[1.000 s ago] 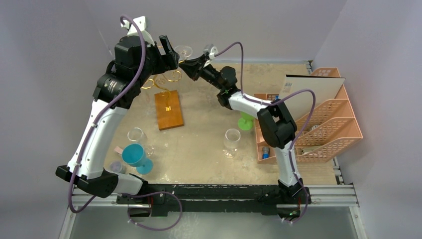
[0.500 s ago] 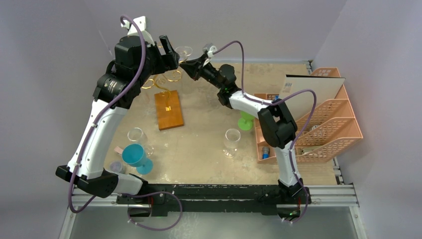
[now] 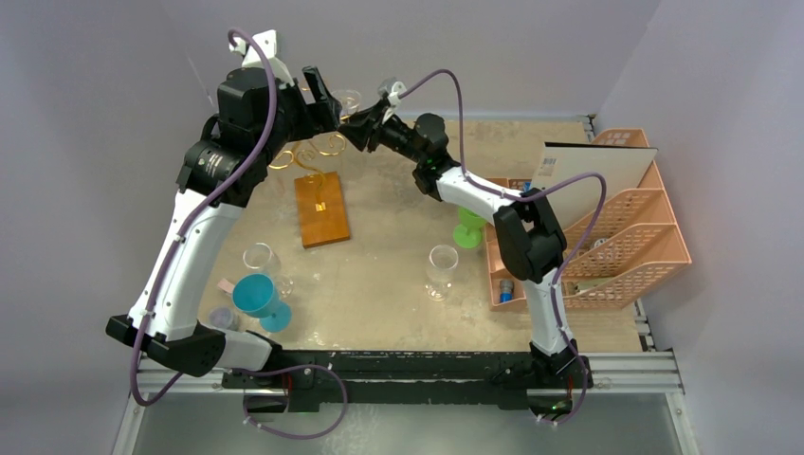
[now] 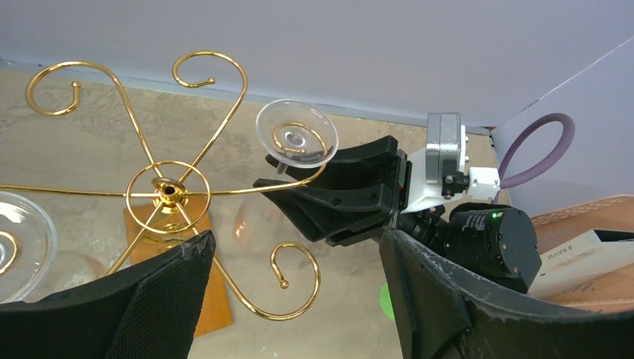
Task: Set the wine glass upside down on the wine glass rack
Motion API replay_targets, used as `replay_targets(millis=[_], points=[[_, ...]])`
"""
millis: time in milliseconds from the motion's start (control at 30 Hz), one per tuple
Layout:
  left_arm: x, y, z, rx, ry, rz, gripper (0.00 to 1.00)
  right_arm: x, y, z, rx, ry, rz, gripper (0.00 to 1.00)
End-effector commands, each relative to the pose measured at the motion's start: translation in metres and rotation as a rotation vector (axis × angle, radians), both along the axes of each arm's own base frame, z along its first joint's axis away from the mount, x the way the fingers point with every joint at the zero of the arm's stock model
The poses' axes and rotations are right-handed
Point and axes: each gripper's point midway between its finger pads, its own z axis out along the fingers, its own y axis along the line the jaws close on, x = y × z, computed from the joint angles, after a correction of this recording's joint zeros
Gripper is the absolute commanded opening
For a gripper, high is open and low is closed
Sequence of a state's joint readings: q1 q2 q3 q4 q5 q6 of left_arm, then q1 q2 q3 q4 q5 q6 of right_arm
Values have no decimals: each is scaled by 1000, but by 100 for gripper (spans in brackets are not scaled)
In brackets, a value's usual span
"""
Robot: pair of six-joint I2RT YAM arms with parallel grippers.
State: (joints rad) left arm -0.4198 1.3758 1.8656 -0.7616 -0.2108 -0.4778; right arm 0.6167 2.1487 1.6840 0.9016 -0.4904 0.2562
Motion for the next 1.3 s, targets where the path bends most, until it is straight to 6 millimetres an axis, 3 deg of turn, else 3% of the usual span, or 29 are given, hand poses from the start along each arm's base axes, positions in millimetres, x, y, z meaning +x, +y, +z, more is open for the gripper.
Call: replay_targets(millis=[0, 300, 467, 700, 867, 1000, 1167, 1267], points=[[-5, 3, 23, -9, -89, -19, 80, -8, -5, 33, 42, -78, 8, 39], [-14, 8, 38, 50, -152, -49, 83, -19, -18, 43, 77, -68, -18, 62], [-26, 11, 49, 64, -186, -70, 94, -35, -35, 43, 78, -53, -45, 66], [-54, 0, 46, 89, -164, -212, 97, -76, -74, 58, 61, 3, -96, 66], [-81, -23, 32, 77, -133, -400, 97, -107, -117, 52, -54, 151, -208, 64], [-99, -33, 13, 38, -109, -486, 100, -124, -182, 29, -234, 395, -469, 65], [-112, -45, -9, -35, -34, -546, 97, -183, -259, -8, -504, 683, -671, 65], [-118, -53, -25, -73, 40, -589, 91, -213, -289, -17, -621, 781, -727, 64]])
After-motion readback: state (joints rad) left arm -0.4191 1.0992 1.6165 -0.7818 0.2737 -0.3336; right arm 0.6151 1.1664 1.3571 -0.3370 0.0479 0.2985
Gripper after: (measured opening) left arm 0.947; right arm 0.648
